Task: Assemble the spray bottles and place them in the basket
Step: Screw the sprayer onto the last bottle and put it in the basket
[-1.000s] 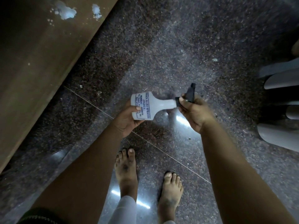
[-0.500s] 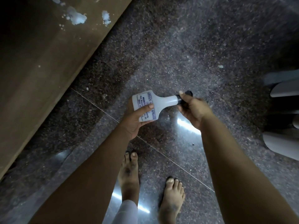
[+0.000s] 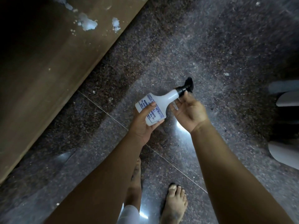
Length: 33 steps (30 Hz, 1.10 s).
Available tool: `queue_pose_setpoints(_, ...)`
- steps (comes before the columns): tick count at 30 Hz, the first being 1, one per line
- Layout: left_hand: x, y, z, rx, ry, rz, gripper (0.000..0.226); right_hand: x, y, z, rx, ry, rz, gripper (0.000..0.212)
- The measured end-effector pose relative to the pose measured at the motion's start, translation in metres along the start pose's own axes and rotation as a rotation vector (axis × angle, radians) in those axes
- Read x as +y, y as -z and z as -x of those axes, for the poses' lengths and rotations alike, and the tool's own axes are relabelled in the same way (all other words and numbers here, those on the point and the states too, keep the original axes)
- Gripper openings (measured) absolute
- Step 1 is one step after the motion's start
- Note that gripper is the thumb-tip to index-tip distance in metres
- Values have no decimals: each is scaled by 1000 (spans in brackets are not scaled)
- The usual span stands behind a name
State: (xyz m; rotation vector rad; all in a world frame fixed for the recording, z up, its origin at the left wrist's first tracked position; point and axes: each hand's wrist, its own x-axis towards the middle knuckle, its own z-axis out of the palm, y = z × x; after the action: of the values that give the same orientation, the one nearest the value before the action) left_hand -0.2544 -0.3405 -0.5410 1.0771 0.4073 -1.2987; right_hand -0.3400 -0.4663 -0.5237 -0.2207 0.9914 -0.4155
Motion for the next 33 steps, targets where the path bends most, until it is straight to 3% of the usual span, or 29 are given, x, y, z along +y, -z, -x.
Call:
queue_pose_setpoints(4,7,-11,0,-60,-6,32,41,-5,-3,-2,56,116,118,28)
queue_pose_setpoints(6,8,-18,1,-73,6,51,44,-11,-4,-3,-8,123,91,27)
queue_pose_setpoints(10,15,-20,-3,-84,18,99,90,-18,-5,-2,-173,112,71,22)
queue_pose_setpoints(15,20,-26,-2,-124,-37,59,99,-20,-15,-6,-46,205,153,7)
queue_pose_setpoints(16,20,-27,-1,-126,-50,44,96,-20,-17,-9,-25,211,126,3)
queue_pose_setpoints(19,23,-26,0,-134,-77,2,84,-24,-28,-16,15,192,123,19)
queue_pose_setpoints(22,25,-27,0,-136,-57,14,80,-25,-39,-16,-24,164,129,15)
queue_pose_setpoints(26,24,-25,-1,-92,-55,89,98,-25,-43,-11,-163,119,-14,15)
queue_pose_setpoints(29,26,-23,-1,-82,-65,105,98,-24,-36,-10,-167,133,-3,16)
queue_pose_setpoints(33,27,-22,0,-98,-108,-54,52,-19,-38,-17,76,179,119,8)
